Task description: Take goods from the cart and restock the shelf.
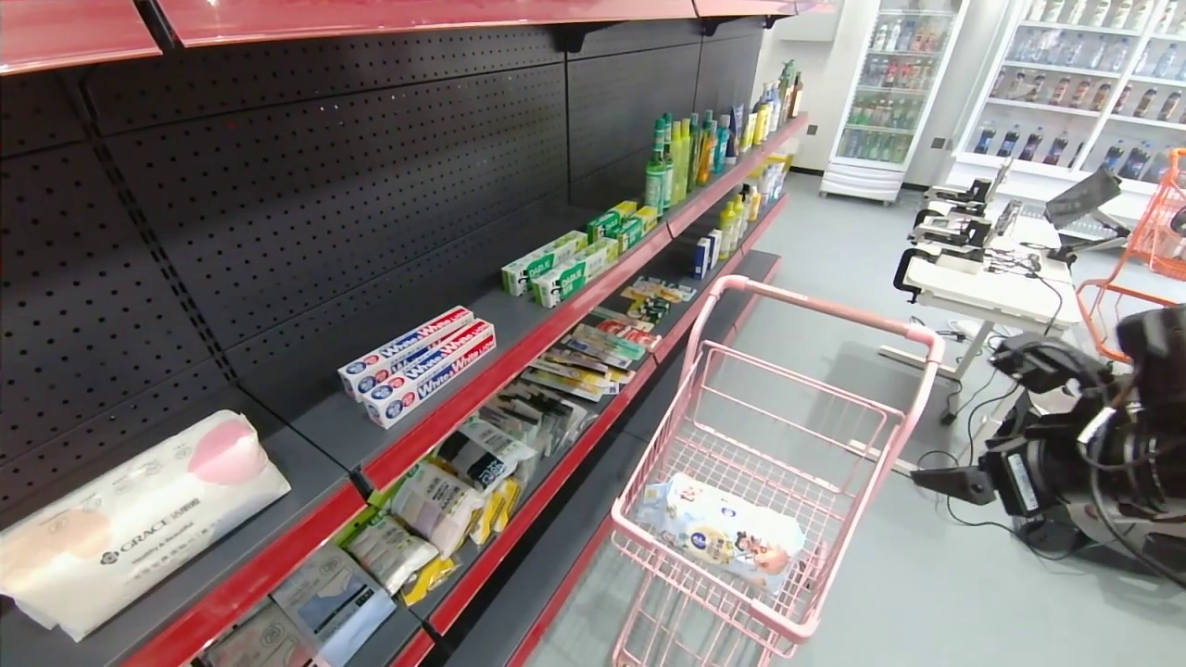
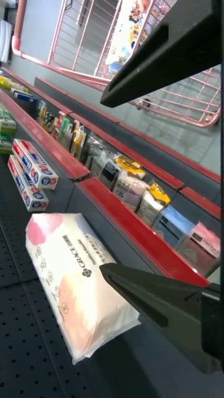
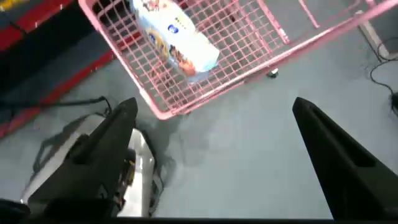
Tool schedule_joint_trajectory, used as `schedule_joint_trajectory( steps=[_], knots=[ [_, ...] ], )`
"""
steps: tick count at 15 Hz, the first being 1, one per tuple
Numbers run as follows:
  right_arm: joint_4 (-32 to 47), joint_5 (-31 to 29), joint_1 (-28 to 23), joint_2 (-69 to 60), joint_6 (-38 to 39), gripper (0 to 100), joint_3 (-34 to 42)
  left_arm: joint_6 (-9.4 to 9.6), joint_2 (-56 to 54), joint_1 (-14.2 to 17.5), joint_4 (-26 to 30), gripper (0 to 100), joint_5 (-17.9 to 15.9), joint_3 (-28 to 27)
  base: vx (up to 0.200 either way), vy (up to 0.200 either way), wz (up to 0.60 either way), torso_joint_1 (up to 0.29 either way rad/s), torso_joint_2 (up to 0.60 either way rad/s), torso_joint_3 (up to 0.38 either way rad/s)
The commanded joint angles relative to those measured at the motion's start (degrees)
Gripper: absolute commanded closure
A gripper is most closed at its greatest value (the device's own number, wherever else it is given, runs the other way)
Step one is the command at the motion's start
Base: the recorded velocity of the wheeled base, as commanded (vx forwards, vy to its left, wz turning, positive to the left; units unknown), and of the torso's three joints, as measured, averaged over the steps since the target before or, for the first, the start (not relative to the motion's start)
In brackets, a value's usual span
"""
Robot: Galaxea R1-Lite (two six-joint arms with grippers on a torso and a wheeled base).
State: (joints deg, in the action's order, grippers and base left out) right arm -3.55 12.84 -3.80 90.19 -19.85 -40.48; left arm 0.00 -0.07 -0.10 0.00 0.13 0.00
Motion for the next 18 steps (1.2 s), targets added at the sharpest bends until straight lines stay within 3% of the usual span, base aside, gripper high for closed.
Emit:
schedule_joint_trajectory(
  steps=[1, 3, 7, 18],
  knots=[
    [-0.50, 1.58, 0.90, 15.02, -6.43, 0, -3.20, 0.00, 0.07, 0.01, 0.00, 0, 0.04, 0.00, 0.000, 0.000, 0.00, 0.000, 0.00, 0.000],
    [-0.76, 1.93, 3.01, 18.80, -12.32, 0, -5.75, 0.00, 0.07, 0.01, 0.00, 0, 0.04, 0.00, 0.000, 0.000, 0.00, 0.000, 0.00, 0.000],
    [-0.67, 1.58, 7.67, 25.65, -14.61, 0, -11.90, 0.00, 0.07, 0.01, 0.00, 0, 0.04, 0.00, 0.000, 0.000, 0.00, 0.000, 0.00, 0.000],
    [-0.93, 1.67, 7.58, 32.69, -19.79, 0, -17.08, 0.00, 0.07, 0.01, 0.00, 0, 0.04, 0.00, 0.000, 0.000, 0.00, -0.065, 0.14, 0.072]
  ],
)
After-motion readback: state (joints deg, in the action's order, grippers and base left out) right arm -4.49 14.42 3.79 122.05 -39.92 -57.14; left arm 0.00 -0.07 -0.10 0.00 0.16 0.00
